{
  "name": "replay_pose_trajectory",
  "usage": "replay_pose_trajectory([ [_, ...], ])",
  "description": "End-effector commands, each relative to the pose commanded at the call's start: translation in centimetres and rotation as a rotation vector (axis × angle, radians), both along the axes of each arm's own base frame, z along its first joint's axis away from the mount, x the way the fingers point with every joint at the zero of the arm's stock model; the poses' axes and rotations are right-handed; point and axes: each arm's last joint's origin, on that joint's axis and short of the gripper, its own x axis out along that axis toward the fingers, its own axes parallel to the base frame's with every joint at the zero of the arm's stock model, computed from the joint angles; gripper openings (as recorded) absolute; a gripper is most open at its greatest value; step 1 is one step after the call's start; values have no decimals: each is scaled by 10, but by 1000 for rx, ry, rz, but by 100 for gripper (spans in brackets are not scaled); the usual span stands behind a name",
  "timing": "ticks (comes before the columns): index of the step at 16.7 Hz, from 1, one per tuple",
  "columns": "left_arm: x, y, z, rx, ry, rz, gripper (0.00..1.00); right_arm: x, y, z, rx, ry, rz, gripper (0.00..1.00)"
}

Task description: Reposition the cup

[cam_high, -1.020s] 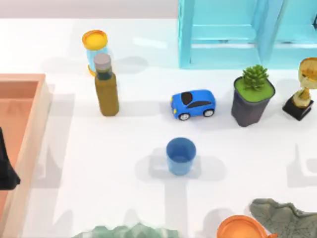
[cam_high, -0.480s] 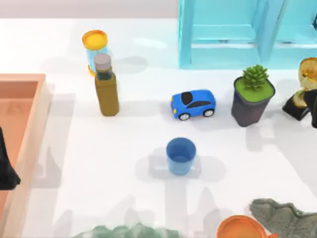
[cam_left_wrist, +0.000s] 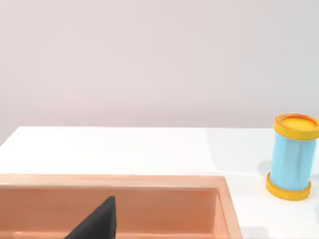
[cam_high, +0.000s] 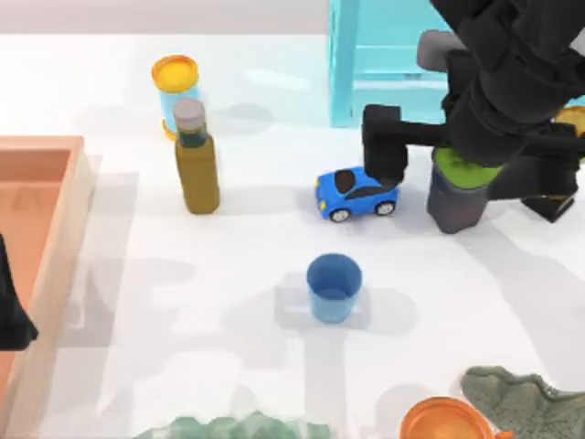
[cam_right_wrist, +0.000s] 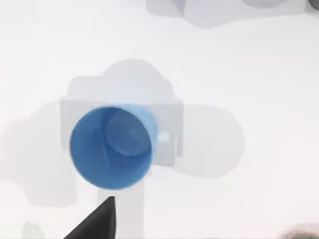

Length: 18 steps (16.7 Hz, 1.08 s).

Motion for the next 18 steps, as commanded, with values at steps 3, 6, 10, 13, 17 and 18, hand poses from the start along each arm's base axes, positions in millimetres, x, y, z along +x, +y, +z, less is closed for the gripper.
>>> replay_pose_trajectory([
  [3,0,0,0,0,0,0,100,18,44,-24,-78,138,0,100],
  [6,0,0,0,0,0,0,100,23,70,-42,-135,216,-1,100],
  [10,0,0,0,0,0,0,100,24,76,-47,-150,236,-2,100],
  [13,0,0,0,0,0,0,100,25,74,-48,-149,235,-5,100],
  [17,0,0,0,0,0,0,100,26,77,-80,-153,239,-2,100],
  [18,0,0,0,0,0,0,100,27,77,-93,-148,234,-2,100],
])
